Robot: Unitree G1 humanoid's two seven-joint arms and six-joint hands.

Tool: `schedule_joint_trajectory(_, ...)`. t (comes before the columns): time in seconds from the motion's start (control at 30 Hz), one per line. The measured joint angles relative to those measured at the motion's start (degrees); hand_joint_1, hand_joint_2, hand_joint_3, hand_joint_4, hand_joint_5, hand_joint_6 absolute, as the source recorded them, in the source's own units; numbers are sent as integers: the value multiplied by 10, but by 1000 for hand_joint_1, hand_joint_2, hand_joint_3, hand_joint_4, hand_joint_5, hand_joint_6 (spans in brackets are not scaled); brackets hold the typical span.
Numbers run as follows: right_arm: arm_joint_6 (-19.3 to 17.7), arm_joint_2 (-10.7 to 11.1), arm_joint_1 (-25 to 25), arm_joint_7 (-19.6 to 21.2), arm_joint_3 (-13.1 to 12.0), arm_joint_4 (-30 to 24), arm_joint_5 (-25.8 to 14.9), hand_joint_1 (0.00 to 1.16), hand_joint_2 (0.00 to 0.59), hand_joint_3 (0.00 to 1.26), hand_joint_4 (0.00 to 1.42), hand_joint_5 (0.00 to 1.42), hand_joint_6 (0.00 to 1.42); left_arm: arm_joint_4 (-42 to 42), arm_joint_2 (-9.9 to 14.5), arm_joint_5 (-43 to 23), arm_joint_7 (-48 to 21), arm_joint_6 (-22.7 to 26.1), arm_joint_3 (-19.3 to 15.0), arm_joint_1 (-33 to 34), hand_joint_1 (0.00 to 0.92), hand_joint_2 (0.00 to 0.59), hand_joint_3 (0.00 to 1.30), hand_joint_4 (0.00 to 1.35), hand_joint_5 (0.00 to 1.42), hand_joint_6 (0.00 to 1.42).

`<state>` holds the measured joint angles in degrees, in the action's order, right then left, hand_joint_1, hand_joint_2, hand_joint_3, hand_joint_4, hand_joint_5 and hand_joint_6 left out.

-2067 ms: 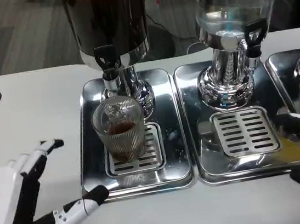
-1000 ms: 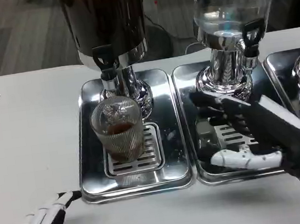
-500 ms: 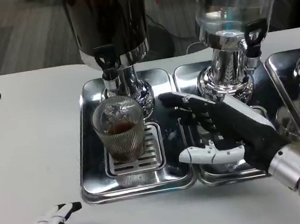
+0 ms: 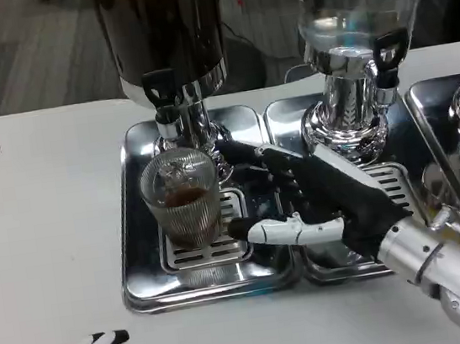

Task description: Grasp the cup under the faucet to collect the drink, then remove the cup.

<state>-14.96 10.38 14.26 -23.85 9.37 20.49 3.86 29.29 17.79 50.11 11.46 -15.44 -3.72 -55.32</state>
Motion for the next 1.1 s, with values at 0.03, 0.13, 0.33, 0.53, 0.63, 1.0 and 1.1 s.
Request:
schedule_joint_trajectory(0.03, -5, -3, 5, 0, -1, 9, 0, 700, 123, 131, 71, 114, 125, 0, 0, 0, 0, 0, 0, -1, 0, 62, 234, 140, 185, 408)
schedule_joint_trajectory(0.13, -20, -9, 18, 1, -3, 36, -5, 700, 123, 127, 56, 95, 103, 0, 0, 1, 0, 0, 0, -3, 0, 63, 236, 140, 185, 408)
schedule_joint_trajectory(0.33, -51, -10, 36, 2, -14, 80, -10, 700, 123, 127, 54, 94, 82, 0, 0, 4, -2, 1, 4, -3, 0, 65, 236, 140, 185, 408)
schedule_joint_trajectory(0.53, -61, -10, 44, 2, -21, 99, -15, 700, 123, 127, 54, 87, 82, 0, 0, 4, -7, 2, 6, -3, 0, 65, 237, 146, 185, 408)
schedule_joint_trajectory(0.63, -67, -11, 49, 2, -23, 109, -20, 700, 123, 132, 59, 92, 93, 0, 0, 5, -8, 3, 7, -3, 0, 66, 232, 148, 185, 408)
schedule_joint_trajectory(1.0, -104, -35, 80, 4, -24, 172, -21, 717, 118, 148, 76, 106, 104, 7, -4, 20, -8, 3, 7, -12, 0, 66, 228, 150, 185, 396)
schedule_joint_trajectory(1.1, -112, -42, 91, 9, -24, 193, -19, 719, 119, 149, 76, 107, 104, 8, -4, 20, -8, 3, 6, -13, 0, 67, 228, 151, 185, 394)
